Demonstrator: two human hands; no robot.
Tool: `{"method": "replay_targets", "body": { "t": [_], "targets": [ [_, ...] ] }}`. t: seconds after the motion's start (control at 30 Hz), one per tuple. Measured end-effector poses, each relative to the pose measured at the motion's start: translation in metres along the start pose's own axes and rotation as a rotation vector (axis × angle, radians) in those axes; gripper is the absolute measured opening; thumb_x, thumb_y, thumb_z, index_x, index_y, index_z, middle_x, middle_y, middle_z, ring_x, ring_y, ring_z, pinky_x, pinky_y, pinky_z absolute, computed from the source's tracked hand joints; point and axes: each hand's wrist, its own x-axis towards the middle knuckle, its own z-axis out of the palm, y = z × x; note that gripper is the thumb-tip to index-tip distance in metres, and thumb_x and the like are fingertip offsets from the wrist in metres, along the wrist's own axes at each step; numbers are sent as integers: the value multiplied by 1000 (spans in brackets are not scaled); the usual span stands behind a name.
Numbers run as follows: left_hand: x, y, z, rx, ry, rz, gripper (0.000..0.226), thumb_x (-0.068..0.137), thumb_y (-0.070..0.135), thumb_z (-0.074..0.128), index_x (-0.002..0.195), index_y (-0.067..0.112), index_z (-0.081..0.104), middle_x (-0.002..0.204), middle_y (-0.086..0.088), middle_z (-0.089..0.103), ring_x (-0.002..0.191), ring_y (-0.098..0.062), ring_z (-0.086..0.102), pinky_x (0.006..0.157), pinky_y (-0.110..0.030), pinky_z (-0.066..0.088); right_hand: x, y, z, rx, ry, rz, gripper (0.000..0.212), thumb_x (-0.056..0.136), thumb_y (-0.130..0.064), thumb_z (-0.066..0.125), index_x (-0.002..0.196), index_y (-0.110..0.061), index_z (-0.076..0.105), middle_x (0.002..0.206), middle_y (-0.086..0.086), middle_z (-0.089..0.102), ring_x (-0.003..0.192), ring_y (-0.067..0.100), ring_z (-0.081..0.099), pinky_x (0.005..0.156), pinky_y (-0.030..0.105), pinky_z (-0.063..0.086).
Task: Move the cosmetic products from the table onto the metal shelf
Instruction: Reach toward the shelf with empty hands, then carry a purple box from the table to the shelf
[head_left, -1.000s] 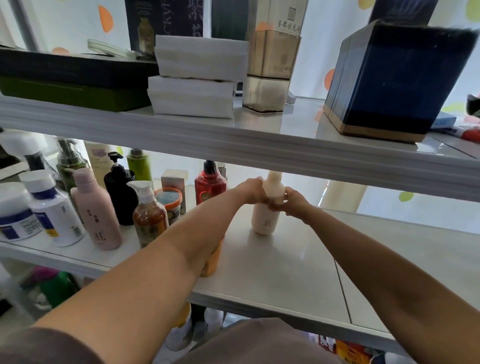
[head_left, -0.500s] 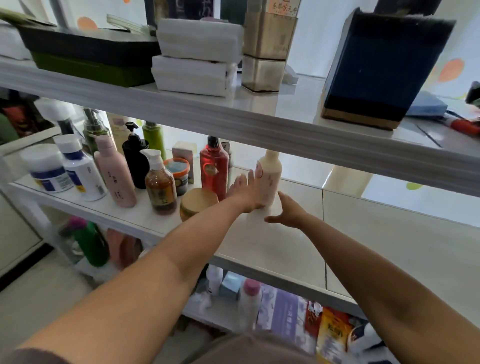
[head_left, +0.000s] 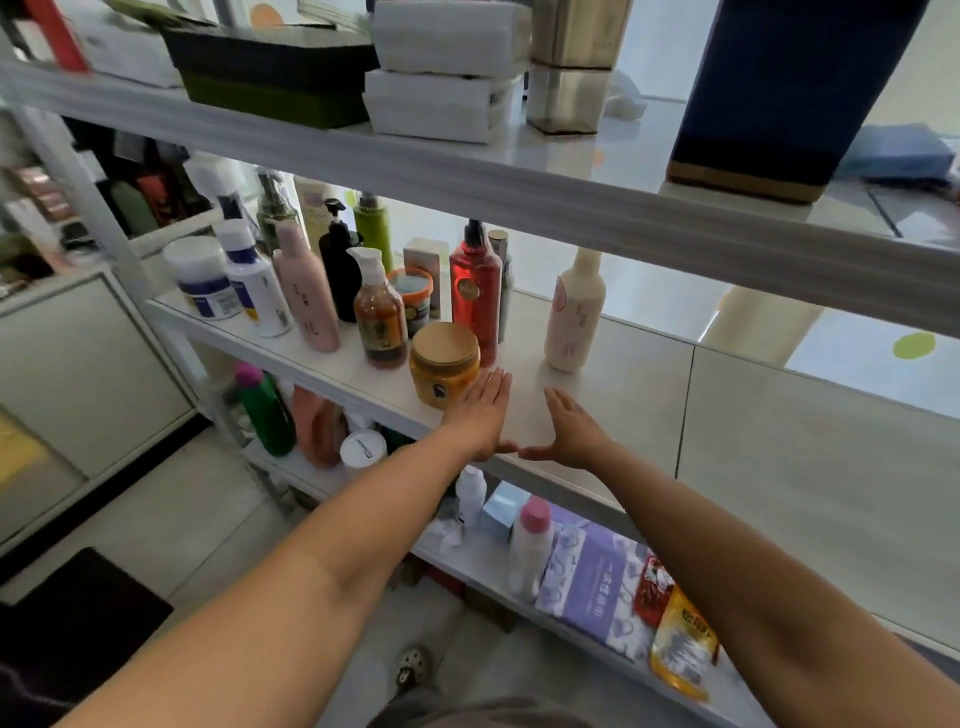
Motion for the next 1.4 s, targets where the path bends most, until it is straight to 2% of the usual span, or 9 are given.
{"method": "replay_targets", "body": {
  "t": [0.23, 0.47, 0.73, 0.83, 1.1, 1.3, 1.4],
  "targets": [
    [-15, -13, 13, 56, -43, 23, 104, 90, 53, 54, 150, 6, -16, 159, -11, -19, 147, -26, -15, 118, -39, -6, -12, -5, 21, -92, -67, -63, 118, 72, -64, 66, 151, -15, -6, 160, 3, -7, 147, 20, -3, 120, 36, 3],
    [-35, -37, 26, 161, -37, 75, 100, 92, 55, 49, 150, 7, -17, 159, -10, -20, 146, -24, -18, 117, -36, -9, -21, -29, 44, -114, -46, -88, 114, 75, -59, 66, 151, -18, -8, 160, 1, -10, 147, 19, -6, 119, 35, 1],
    [-79, -104, 34, 176, -15, 137, 96, 93, 57, 45, 151, 7, -13, 160, -9, -16, 148, -23, -12, 121, -37, -2, -36, -94, 83, -128, -34, -138, 116, 75, -56, 69, 151, -15, -8, 159, 2, -11, 147, 17, -8, 117, 29, -2],
    [-105, -142, 40, 157, -15, 115, 94, 93, 56, 44, 152, 7, -12, 160, -7, -16, 148, -22, -13, 120, -37, -5, -35, -135, 97, -167, -43, -172, 115, 75, -56, 69, 151, -12, -6, 159, 4, -9, 147, 17, -7, 119, 32, -2],
    [-208, -285, 66, 75, -11, -151, 97, 91, 57, 47, 152, 9, -12, 160, -5, -17, 148, -21, -13, 120, -40, -8, -11, -286, 154, -207, -61, -352, 117, 73, -61, 67, 151, -14, -6, 160, 2, -9, 147, 16, -6, 121, 34, 2],
    [-323, -393, 80, -27, -17, -484, 94, 93, 58, 41, 151, 9, -15, 159, -7, -20, 147, -22, -16, 119, -40, -8, 6, -425, 200, -225, -147, -630, 113, 78, -55, 66, 151, -11, -8, 159, 5, -11, 147, 18, -7, 117, 28, -3],
    [-376, -432, 88, -36, -6, -660, 90, 96, 58, 34, 150, 7, -17, 158, -9, -21, 146, -23, -18, 118, -42, -11, 8, -497, 225, -265, -191, -764, 115, 77, -59, 64, 150, -8, -9, 159, 7, -10, 147, 19, -9, 117, 30, -4]
  ]
}}
